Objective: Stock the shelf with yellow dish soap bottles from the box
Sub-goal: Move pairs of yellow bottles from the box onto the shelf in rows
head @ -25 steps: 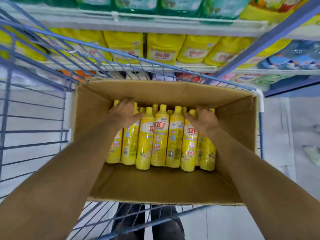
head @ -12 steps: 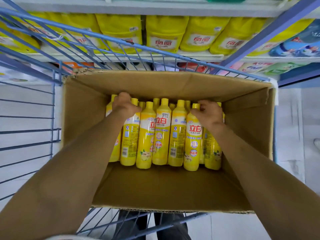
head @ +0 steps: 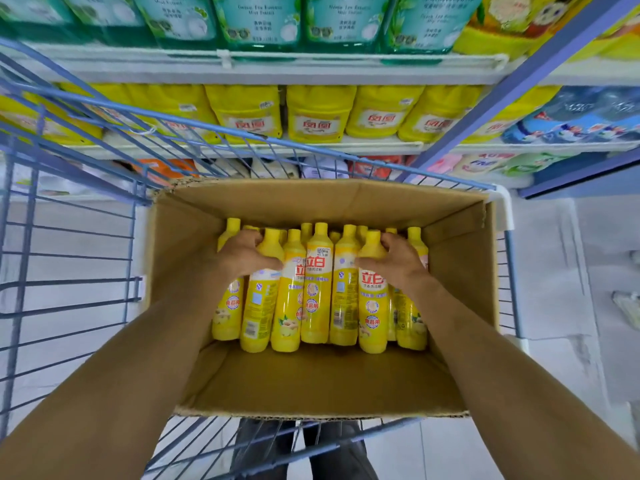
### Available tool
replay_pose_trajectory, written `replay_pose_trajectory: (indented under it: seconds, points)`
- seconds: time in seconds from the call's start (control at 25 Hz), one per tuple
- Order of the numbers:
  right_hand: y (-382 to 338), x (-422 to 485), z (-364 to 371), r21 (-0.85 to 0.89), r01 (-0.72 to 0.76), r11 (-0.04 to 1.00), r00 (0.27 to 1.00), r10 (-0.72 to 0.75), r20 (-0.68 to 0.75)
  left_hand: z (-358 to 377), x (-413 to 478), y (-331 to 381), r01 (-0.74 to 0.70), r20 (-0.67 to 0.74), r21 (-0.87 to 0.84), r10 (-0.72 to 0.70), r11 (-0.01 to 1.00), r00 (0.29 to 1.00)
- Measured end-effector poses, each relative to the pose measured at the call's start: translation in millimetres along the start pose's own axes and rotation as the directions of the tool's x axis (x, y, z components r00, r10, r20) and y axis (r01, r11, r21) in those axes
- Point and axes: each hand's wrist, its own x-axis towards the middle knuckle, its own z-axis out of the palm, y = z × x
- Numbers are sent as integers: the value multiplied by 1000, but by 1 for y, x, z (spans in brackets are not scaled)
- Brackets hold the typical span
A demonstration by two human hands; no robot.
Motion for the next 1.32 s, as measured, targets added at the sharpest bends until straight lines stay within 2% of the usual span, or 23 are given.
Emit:
replay_pose_trajectory:
  seconds: [0.08, 0.24, 0.4, 0.52, 0.72, 0.96, 1.12, 1.32]
  points:
    - [1, -6, -1, -73, 34, 997, 999, -36, -24, -1, -6, -5, -13, -12, 27, 14, 1000, 1000]
    - [-11, -26, -13, -114, 169, 979, 986, -167, 29, -13, -33, -7, -145, -41, -122, 141, 982, 989]
    - [-58, -59, -44, -189, 295, 937, 951, -307, -36, -51, -72, 34, -294, -124, -112, 281, 949, 952]
    - [-108, -83, -75, -150, 393, 907, 907, -409, -102, -90, -107, 78, -419, -163, -88, 401, 904, 901]
    - [-217, -142, -135, -130, 569, 812, 794, -583, -172, -171, -187, 158, -588, -255, -92, 552, 804, 794]
    - [-334, -195, -210, -105, 737, 668, 618, -728, -297, -263, -285, 248, -753, -436, -5, 676, 658, 594]
    - [-401, -222, -255, -103, 828, 552, 510, -816, -271, -311, -316, 288, -771, -504, 39, 679, 636, 535]
    - [-467, -227, -296, -55, 902, 429, 405, -882, -241, -354, -344, 328, -814, -559, -5, 673, 581, 484]
